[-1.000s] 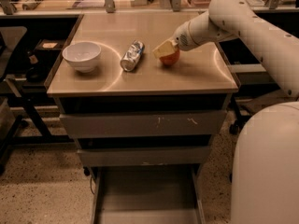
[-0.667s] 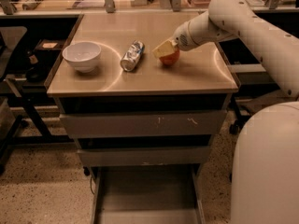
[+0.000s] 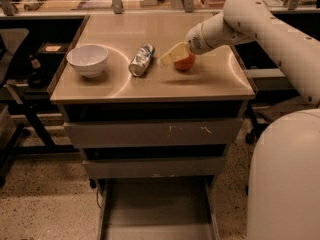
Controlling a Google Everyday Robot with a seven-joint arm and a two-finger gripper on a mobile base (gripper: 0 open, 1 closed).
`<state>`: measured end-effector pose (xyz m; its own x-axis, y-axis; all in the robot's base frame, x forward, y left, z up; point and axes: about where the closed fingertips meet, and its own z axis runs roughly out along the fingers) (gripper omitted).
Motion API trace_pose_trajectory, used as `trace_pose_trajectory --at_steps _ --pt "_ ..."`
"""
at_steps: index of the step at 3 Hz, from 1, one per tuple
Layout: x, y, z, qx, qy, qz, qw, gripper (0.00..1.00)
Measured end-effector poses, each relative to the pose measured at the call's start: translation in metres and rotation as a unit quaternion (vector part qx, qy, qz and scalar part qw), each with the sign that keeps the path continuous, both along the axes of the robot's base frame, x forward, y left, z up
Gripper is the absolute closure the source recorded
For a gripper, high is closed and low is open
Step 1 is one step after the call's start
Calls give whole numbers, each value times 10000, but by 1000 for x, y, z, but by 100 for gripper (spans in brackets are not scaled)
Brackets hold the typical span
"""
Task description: Pick apple from bottom drawer and place on counter
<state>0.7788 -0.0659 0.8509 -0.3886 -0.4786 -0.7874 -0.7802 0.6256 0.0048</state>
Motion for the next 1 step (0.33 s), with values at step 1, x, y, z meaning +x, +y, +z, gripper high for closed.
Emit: trace_pose_trajectory --at_steps 1 --pt "0 0 0 0 0 0 10000 0"
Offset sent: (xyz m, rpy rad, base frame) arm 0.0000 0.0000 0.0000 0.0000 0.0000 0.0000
